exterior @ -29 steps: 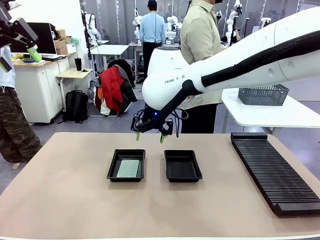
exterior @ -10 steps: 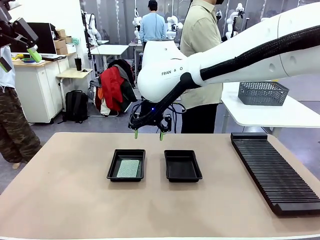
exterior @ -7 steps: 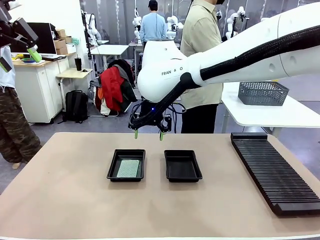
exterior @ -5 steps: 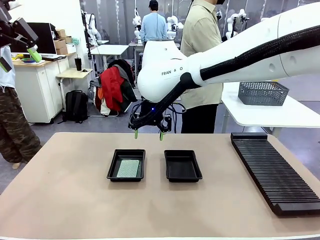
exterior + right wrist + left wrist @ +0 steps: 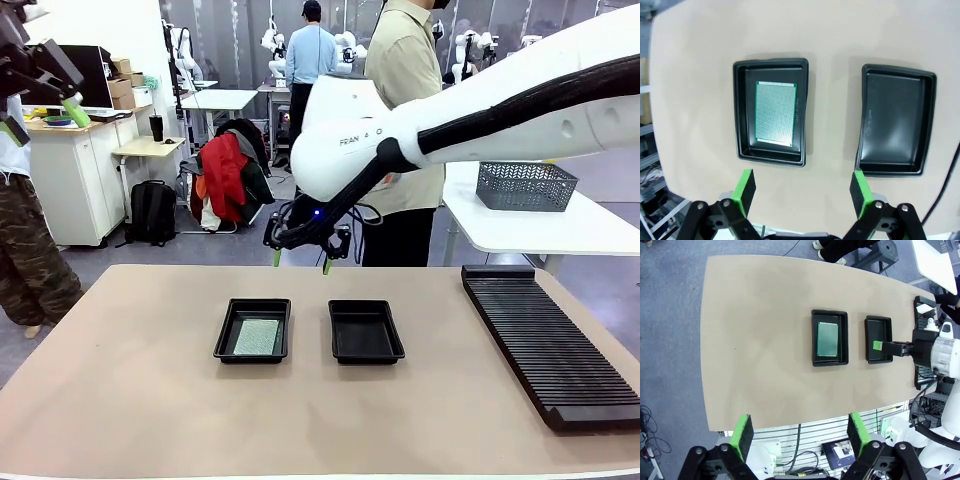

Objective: Inspect and transfer BCBs to ESD trays.
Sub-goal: Pick up the ESD tray and place it on the left side of the table.

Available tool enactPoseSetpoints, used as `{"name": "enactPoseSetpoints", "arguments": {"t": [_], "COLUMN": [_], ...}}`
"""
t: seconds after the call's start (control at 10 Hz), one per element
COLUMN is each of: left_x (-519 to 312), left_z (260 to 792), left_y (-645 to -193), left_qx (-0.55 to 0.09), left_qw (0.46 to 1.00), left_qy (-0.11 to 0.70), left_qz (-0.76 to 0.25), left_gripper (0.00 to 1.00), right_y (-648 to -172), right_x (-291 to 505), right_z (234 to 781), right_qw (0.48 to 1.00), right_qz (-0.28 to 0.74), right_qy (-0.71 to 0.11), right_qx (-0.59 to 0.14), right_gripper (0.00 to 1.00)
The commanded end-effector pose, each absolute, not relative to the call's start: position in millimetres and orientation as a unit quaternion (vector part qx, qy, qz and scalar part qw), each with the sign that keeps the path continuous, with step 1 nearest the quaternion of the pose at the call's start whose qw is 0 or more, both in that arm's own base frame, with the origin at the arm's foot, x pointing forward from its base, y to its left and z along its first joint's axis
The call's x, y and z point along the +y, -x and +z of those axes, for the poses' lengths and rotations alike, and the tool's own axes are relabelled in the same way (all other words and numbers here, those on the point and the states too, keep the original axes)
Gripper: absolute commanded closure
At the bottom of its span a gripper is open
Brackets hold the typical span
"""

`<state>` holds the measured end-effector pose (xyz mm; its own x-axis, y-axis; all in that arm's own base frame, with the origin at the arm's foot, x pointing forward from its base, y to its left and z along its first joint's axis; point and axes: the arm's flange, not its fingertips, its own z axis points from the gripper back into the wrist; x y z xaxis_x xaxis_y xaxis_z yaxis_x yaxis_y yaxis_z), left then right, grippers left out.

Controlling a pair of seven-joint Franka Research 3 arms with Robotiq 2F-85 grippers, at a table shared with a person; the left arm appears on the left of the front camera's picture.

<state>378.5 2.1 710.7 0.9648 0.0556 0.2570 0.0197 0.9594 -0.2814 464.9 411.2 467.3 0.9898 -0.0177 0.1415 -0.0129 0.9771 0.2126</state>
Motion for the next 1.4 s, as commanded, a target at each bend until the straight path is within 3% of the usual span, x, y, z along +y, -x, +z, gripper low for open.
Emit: {"name": "enactPoseSetpoints", "arguments": {"t": [0.0,0.5,1.3], "left_x": [-26.4,-105.7,-181.9], "left_z": [694.8,638.5,520.9], "left_y": [-394.8,-442.3,-474.3], "left_qx": [-0.122,-0.108,-0.065], "left_qw": [0.984,0.989,0.996], "left_qy": [0.130,0.101,0.060], "left_qz": [0.021,0.020,0.005], "left_gripper": [0.00,0.00,0.00], "right_y": [-444.8,-428.9,-444.8], "right_x": [375.1,319.3,281.2], "right_z": [456.5,448.4,429.2], "right_qw": [0.985,0.961,0.936], "right_qz": [0.009,0.004,0.036], "right_qy": [-0.157,-0.270,-0.349], "right_qx": [-0.077,-0.068,-0.035], "right_gripper": [0.00,0.00,0.00]}}
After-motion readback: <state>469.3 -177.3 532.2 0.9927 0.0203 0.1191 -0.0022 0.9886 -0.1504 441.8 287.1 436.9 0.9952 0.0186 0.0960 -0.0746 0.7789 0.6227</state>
